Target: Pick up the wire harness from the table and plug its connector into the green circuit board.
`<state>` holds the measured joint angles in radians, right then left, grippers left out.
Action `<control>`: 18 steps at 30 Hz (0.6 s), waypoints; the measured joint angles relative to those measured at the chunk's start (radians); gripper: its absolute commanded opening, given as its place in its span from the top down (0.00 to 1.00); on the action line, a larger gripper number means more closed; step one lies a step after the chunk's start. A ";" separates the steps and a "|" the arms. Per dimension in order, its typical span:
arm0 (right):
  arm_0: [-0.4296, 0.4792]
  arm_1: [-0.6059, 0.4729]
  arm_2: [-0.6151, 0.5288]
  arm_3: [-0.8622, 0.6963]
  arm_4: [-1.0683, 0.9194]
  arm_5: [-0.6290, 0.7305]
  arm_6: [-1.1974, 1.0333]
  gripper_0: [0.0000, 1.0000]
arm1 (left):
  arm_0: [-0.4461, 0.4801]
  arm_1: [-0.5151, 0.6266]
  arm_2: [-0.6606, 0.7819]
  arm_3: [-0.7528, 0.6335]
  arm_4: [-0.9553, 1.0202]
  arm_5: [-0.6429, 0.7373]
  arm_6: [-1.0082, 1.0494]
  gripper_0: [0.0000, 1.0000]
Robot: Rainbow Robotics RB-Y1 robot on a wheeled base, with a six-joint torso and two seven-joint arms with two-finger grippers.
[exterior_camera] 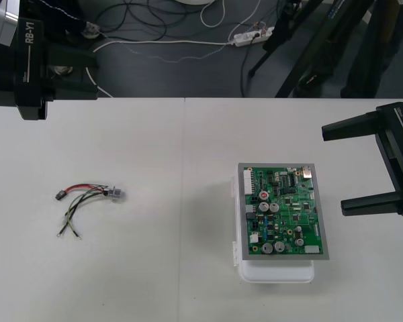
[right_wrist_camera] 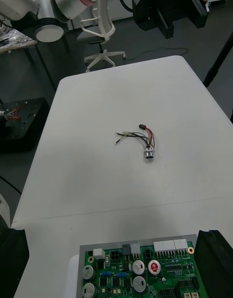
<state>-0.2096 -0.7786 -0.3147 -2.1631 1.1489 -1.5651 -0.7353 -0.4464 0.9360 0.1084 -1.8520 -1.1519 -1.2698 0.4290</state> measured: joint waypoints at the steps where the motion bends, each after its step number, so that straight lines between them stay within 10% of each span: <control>1: 0.000 0.000 0.000 0.000 0.000 0.000 0.000 0.00 | 0.000 0.000 0.000 0.000 0.000 0.000 0.000 0.54; 18: 0.000 0.000 0.000 0.000 0.000 0.000 0.000 0.00 | 0.000 0.000 0.000 0.000 0.000 0.000 0.000 0.54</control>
<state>-0.2096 -0.7786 -0.3147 -2.1631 1.1489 -1.5651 -0.7353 -0.4464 0.9360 0.1084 -1.8520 -1.1519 -1.2698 0.4290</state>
